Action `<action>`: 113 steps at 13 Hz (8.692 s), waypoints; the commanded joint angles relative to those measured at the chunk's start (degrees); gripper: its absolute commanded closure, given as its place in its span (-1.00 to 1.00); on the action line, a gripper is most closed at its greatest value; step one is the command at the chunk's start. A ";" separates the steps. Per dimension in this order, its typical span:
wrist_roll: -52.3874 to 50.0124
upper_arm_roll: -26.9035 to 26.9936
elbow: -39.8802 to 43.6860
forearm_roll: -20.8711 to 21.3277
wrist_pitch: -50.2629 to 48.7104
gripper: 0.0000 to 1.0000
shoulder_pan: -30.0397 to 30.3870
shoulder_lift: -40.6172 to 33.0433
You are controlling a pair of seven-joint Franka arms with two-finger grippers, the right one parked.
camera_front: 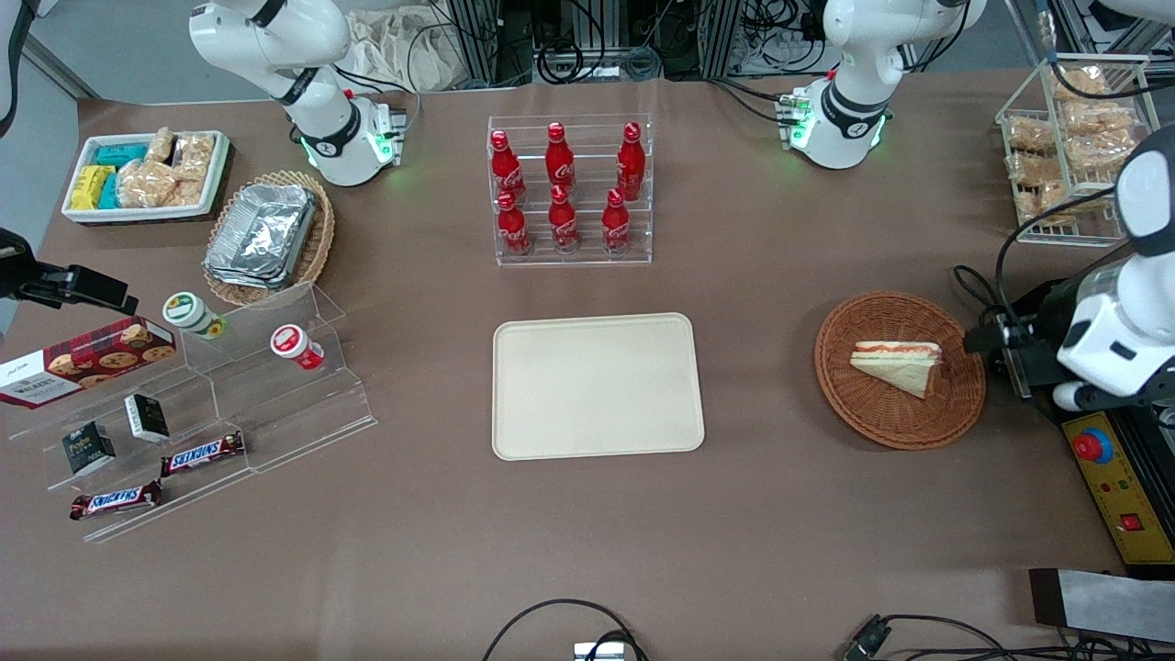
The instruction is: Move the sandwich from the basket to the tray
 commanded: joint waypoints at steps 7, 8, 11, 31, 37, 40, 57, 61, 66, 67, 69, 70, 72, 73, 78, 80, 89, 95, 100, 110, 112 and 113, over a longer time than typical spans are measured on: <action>-29.07 0.72 -22.52 0.23 27.08 -1.00 0.28 0.37; -29.17 0.81 -23.30 0.23 27.52 -1.00 0.28 0.72; -29.34 3.09 -25.68 0.32 29.54 -1.00 0.28 0.99; -36.02 3.36 -28.14 0.41 26.02 -1.00 0.28 0.37; -36.55 3.36 -31.22 0.32 35.33 -0.83 0.28 4.85; -38.04 3.36 -31.31 0.41 35.87 1.00 0.10 4.77; -17.56 -14.21 6.56 0.93 -12.12 1.00 -6.56 3.87; -17.74 -14.66 10.53 1.20 -8.53 1.00 -17.11 13.45; -24.93 -14.48 10.44 3.21 9.46 1.00 -22.04 22.69; -25.65 -14.48 10.18 4.44 11.94 1.00 -22.40 24.18; -27.66 -14.31 10.35 7.60 12.75 1.00 -24.85 25.68; -28.80 -14.31 10.09 9.96 12.84 1.00 -25.12 26.12; -31.09 -14.31 10.00 14.10 12.84 1.00 -26.43 29.01; -31.71 -14.31 10.09 16.03 13.71 1.00 -26.53 30.77; -32.16 -14.31 10.09 16.05 20.14 1.00 -26.18 33.07; -33.03 -14.31 10.09 16.40 20.14 1.00 -26.44 32.98; -36.02 -14.48 10.35 15.88 18.83 -1.00 -26.62 30.80; -33.22 -14.66 8.17 9.73 8.72 -1.00 -20.92 14.99; -27.25 -14.57 -11.93 2.88 14.50 -1.00 -13.71 -3.80; 6.20 -14.31 -15.84 -2.40 1.25 -1.00 8.52 -16.32; 14.12 -13.79 -14.01 -1.62 -1.12 -1.00 10.11 -15.89; 19.64 -13.52 -11.21 -0.92 -3.13 -1.00 10.29 -14.32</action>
